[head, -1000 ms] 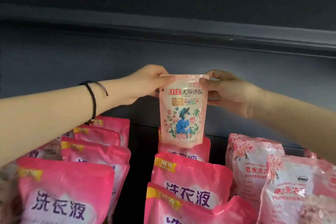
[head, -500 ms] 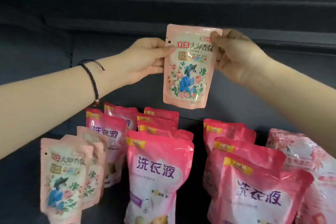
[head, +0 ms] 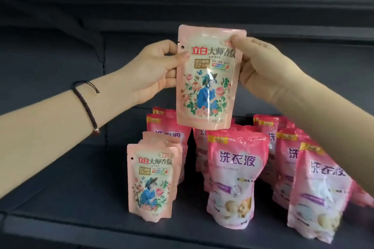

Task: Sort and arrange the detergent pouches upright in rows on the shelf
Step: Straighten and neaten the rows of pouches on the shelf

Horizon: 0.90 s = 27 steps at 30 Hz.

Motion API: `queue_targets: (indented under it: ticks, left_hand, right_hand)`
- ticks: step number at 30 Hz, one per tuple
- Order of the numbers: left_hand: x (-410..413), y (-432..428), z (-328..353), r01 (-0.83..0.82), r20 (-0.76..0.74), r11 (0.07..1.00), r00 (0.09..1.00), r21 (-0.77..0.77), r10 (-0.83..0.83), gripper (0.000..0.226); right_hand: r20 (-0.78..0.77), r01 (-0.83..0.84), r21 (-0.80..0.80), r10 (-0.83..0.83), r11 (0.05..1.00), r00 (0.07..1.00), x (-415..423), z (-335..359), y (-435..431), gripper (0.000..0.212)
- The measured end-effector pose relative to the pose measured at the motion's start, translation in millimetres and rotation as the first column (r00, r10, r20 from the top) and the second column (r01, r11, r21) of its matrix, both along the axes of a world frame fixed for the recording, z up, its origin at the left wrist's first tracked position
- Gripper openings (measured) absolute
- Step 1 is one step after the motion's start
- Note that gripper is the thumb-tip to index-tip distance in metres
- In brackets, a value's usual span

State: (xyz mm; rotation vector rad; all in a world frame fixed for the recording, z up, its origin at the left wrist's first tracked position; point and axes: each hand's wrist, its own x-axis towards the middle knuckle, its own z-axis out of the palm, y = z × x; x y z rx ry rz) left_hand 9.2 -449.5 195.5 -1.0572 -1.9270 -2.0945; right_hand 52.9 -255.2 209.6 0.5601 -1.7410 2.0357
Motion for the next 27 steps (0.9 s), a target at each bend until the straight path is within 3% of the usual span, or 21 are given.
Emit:
queue_targets:
  ticks: [7, 12, 20, 27]
  left_hand:
    - [21.6, -29.7, -15.2, -0.012, -0.025, 0.999, 1.000, 0.042, 0.013, 0.004]
    - [31.9, -56.3, -30.9, -0.061, -0.024, 0.993, 0.998, 0.101, 0.064, 0.005]
    - [10.7, -120.0, -79.4, -0.171, 0.024, 0.945, 0.985, 0.278, 0.171, 0.012]
    - [-35.7, -184.0, -124.1, -0.125, 0.038, 0.961, 0.992, 0.248, 0.120, 0.022]
  right_hand:
    - [0.040, -0.039, 0.182, 0.032, 0.983, 0.999, 27.5, -31.7, -23.1, 0.025]
    - [0.030, 0.012, 0.125, -0.016, 0.992, 0.999, 27.9, -54.2, -56.3, 0.024]
    - [-0.045, -0.054, -0.029, 0.052, 0.998, 0.998, 8.7, -94.0, -148.0, 0.028]
    - [-0.051, 0.051, -0.158, -0.059, 0.986, 0.997, -32.3, -149.5, -230.5, 0.026]
